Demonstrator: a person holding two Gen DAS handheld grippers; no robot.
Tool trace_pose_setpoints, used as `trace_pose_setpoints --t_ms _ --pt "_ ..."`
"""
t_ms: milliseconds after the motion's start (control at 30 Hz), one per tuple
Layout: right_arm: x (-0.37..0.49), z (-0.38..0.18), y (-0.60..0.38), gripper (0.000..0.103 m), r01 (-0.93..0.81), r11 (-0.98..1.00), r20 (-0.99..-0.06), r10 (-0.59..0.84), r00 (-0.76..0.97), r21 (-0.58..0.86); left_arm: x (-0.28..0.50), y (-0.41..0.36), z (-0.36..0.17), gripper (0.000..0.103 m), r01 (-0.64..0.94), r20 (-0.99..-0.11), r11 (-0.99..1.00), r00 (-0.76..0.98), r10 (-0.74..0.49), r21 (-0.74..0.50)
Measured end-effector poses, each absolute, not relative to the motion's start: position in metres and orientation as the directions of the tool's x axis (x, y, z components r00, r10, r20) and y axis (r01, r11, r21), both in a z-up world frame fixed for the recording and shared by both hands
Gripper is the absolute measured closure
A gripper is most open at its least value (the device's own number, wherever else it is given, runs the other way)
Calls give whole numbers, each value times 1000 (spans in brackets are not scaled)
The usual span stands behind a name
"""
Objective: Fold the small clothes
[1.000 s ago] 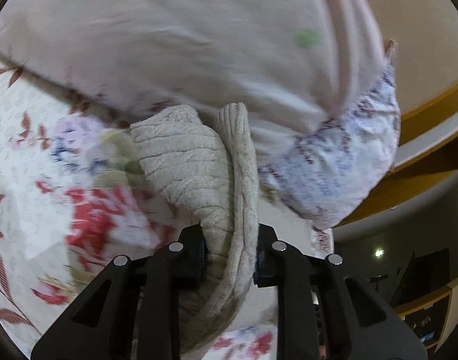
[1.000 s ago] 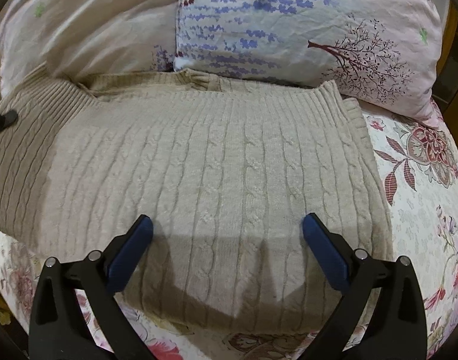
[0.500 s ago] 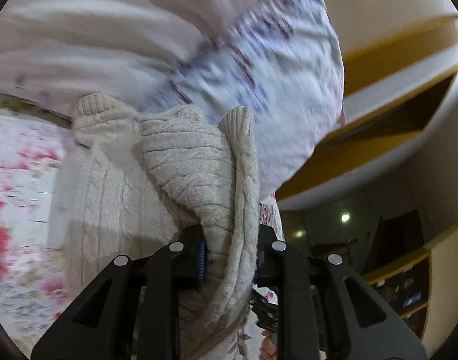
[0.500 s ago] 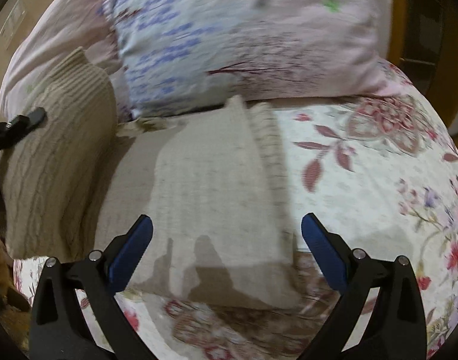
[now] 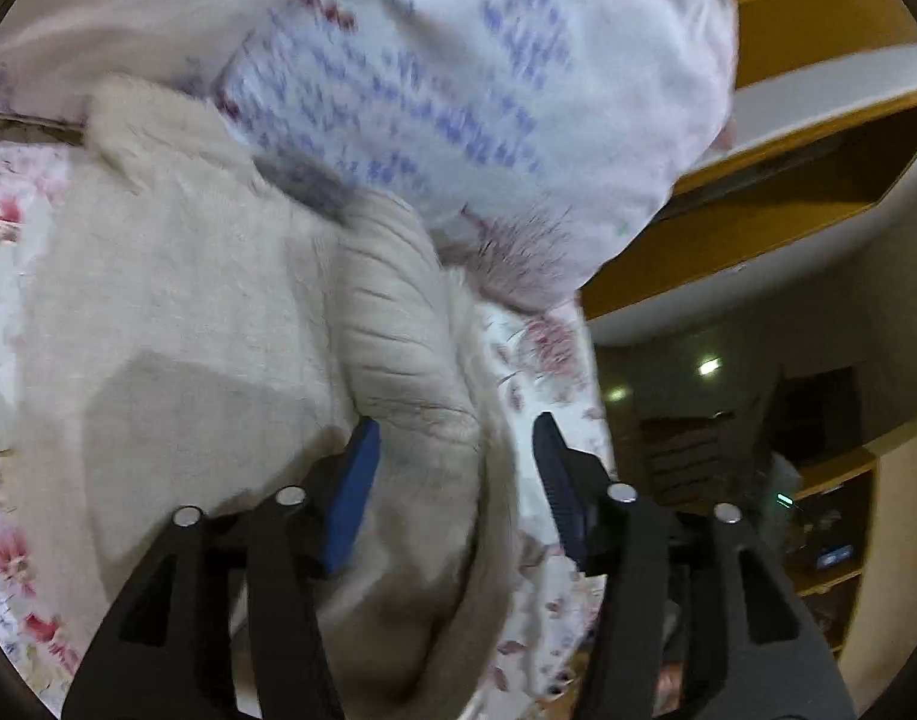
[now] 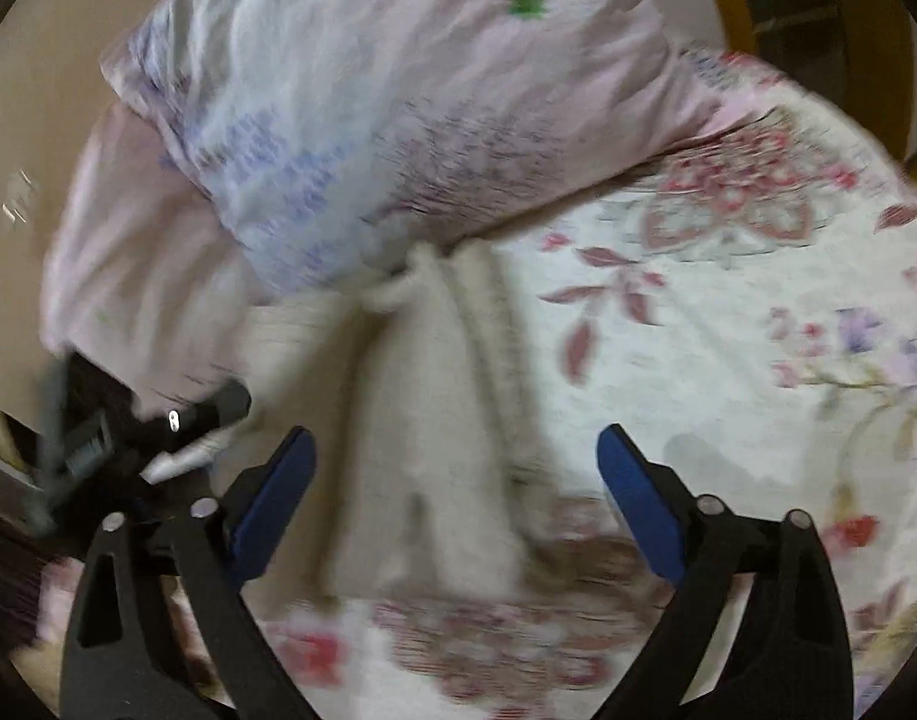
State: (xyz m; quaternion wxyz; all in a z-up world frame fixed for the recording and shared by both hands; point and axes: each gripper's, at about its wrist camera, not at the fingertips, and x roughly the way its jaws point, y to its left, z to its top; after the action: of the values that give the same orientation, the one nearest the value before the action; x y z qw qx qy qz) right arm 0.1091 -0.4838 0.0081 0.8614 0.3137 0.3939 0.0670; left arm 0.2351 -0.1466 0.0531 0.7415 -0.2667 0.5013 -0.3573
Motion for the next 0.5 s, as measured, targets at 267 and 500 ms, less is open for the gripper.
trace_pose_setpoints --t_ms 267,500 --pt "155 -10 -460 38 109 621 -580 636 509 776 229 -62 56 24 87 -675 787 461 -576 -611" --pt "160 -28 -454 43 197 622 -629 617 473 758 225 -67 34 24 86 -762 849 400 -509 -522"
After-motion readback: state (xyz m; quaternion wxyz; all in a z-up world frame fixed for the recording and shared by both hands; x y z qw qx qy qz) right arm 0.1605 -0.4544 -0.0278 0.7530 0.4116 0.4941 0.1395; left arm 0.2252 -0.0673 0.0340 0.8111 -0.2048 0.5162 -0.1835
